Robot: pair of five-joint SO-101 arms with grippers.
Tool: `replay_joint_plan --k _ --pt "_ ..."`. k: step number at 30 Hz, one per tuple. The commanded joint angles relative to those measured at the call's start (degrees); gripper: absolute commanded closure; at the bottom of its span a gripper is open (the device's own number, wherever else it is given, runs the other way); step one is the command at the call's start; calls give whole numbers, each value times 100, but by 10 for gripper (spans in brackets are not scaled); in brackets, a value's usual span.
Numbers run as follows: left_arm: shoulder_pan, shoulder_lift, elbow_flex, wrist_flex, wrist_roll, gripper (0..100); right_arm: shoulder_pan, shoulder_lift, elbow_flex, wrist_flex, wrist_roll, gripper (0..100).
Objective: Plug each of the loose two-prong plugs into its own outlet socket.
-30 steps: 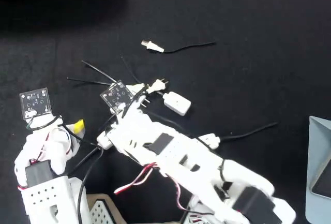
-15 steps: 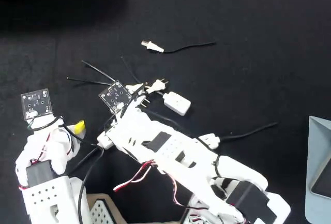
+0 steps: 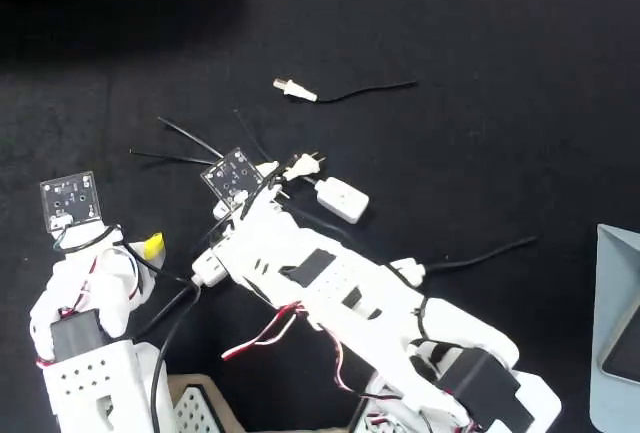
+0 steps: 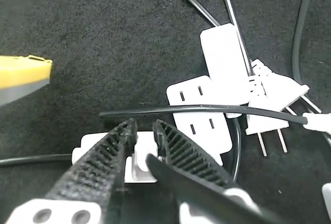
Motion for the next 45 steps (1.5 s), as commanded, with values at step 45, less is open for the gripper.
replay_joint_plan --k 45 --pt "-48 -62 -31 -132 53 697 3780 -576 -2158 949 545 986"
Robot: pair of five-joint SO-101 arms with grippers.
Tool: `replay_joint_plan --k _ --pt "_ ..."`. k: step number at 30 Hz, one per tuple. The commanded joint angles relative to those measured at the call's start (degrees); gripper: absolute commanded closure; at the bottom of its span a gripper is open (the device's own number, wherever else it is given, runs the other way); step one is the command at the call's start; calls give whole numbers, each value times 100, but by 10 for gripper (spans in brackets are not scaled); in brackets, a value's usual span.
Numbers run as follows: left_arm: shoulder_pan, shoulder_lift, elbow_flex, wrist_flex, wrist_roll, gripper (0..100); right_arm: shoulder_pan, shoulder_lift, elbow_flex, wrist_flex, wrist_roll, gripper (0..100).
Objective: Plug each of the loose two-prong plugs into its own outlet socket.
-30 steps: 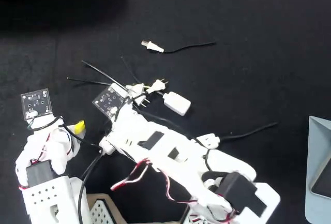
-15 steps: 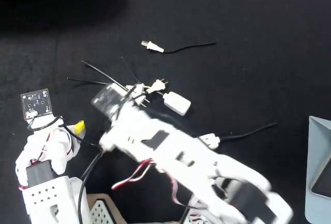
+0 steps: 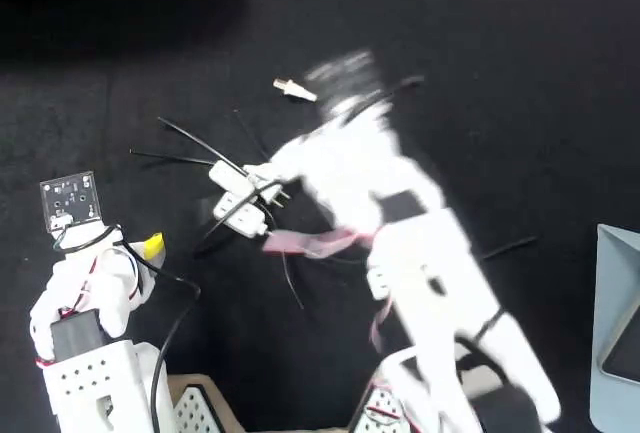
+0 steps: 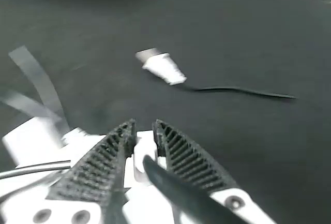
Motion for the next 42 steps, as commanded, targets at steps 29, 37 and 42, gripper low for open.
replay_joint_plan --k 29,37,42 --pt "-40 -62 57 -167 53 697 3481 3987 -3284 -475 -2101 982" --pt "-40 -62 57 -158 53 697 3429 3978 -3890 1037 -2585 798" --pt "-40 -62 66 -158 53 697 2998 3978 -4593 2163 -2673 765"
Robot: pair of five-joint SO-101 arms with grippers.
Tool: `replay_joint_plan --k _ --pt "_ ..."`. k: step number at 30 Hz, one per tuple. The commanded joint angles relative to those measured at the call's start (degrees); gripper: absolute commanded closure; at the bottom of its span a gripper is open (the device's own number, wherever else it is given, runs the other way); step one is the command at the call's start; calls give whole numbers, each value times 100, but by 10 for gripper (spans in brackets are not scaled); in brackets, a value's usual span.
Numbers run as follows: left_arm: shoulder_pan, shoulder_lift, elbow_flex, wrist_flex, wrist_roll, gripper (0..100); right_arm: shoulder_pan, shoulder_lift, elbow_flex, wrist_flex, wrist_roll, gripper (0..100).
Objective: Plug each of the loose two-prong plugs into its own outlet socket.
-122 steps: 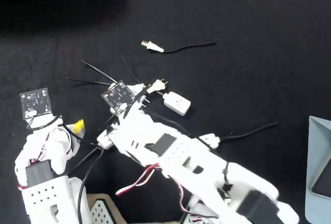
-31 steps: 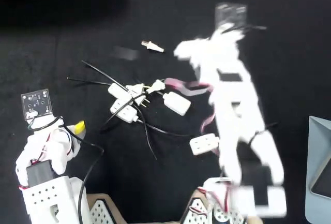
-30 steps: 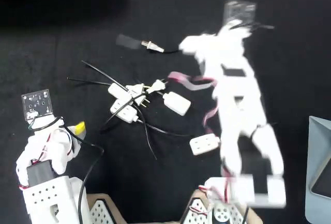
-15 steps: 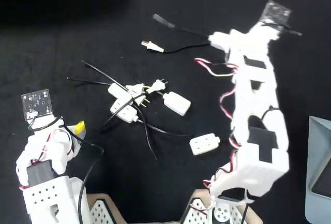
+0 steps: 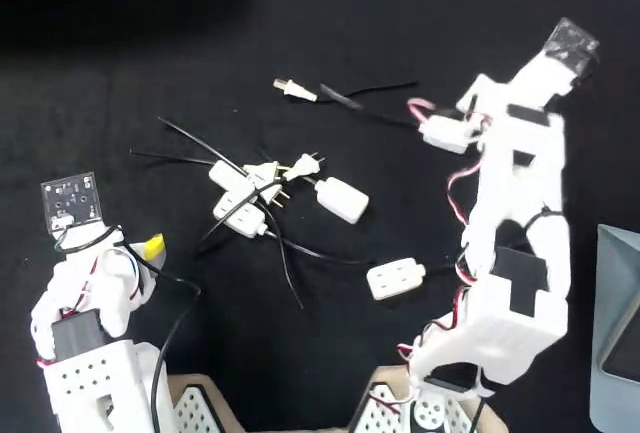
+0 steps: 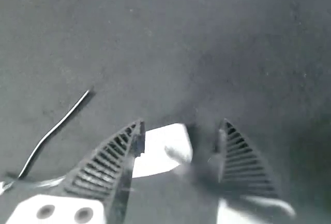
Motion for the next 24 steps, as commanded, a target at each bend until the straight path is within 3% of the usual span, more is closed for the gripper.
replay_joint_plan --k 1,11,24 --pt "-40 -62 -13 -105 53 697 -466 -101 -840 818 -105 767" --pt "-40 -62 -13 -97 53 697 -2004 409 -1648 607 -756 772" --pt "-40 -62 -13 -88 53 697 -2374 3134 -4004 299 -1538 772"
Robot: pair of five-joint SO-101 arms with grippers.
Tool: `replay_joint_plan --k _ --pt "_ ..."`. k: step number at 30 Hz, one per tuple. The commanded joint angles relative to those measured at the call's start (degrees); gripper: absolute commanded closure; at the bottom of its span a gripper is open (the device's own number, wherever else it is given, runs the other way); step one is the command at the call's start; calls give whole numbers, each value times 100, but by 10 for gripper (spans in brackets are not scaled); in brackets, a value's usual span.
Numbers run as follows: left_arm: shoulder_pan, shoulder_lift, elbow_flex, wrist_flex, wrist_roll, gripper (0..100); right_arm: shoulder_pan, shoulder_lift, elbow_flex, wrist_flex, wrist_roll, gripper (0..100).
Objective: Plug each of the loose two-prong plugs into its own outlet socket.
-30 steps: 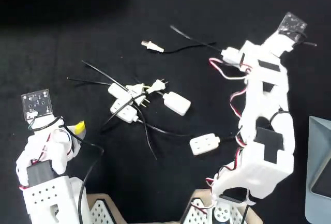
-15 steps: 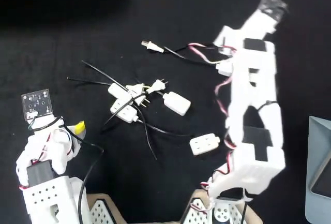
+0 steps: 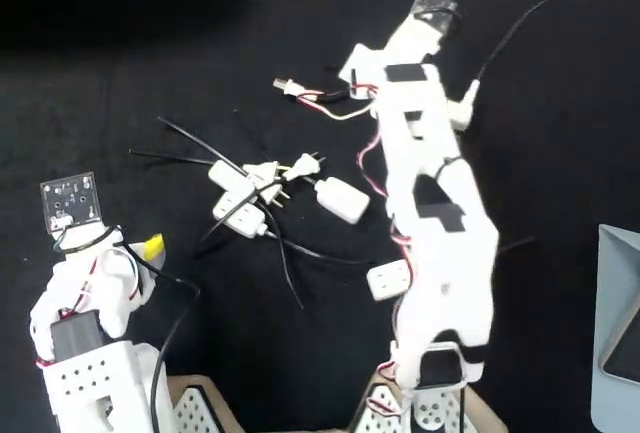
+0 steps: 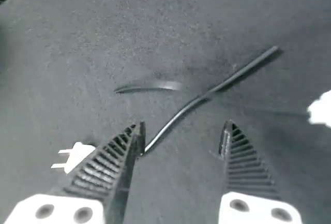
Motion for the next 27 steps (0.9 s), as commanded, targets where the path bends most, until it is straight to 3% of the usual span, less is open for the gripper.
replay_joint_plan --k 1,10,19,27 --pt "-40 -62 -13 -88 53 697 -149 629 -1174 -105 -220 772" --pt "-40 -62 -13 -88 53 697 -378 1095 -2299 1002 -413 772" --pt "-40 -62 -13 -88 53 697 -387 1209 -2440 1099 -844 772" --pt "-40 -62 -13 -88 53 697 -378 1736 -2809 853 -176 772"
